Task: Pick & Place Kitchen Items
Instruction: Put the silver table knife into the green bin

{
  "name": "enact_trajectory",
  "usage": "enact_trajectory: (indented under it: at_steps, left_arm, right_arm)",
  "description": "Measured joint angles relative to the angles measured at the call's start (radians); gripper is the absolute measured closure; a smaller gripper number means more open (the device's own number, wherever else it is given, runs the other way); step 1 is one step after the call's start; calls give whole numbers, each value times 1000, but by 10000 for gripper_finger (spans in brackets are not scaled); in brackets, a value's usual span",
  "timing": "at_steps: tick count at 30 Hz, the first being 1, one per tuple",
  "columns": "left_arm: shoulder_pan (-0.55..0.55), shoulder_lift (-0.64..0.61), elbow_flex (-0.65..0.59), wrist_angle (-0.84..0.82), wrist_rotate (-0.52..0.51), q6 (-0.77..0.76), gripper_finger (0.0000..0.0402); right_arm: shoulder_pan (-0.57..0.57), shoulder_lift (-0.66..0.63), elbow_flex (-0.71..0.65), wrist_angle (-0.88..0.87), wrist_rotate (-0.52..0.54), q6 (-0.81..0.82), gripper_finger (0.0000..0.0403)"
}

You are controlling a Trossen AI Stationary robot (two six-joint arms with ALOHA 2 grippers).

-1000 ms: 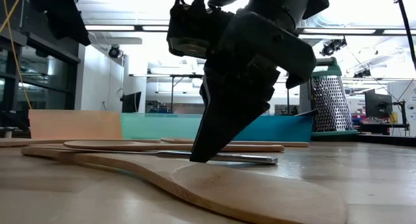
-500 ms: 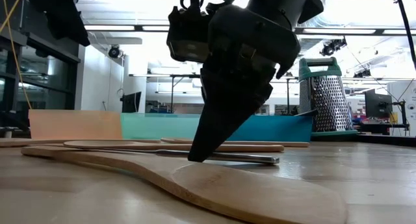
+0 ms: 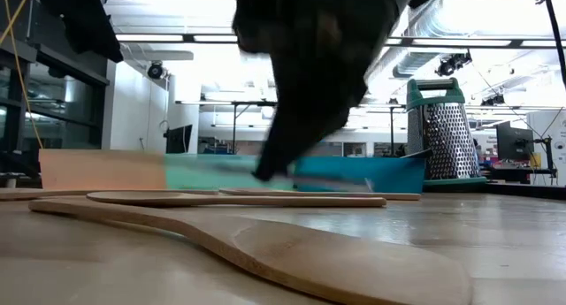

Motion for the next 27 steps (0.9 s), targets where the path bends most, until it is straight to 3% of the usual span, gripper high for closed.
enact_trajectory:
  at_steps: [19, 27]
  left_arm:
    - [0, 0, 0, 54, -70, 57, 282]
    - [0, 6, 0, 115, -158, 101, 282]
  right_arm:
    - [-34, -349, 3, -318, 373, 48, 368]
    - [-85, -449, 4, -328, 445, 10, 368]
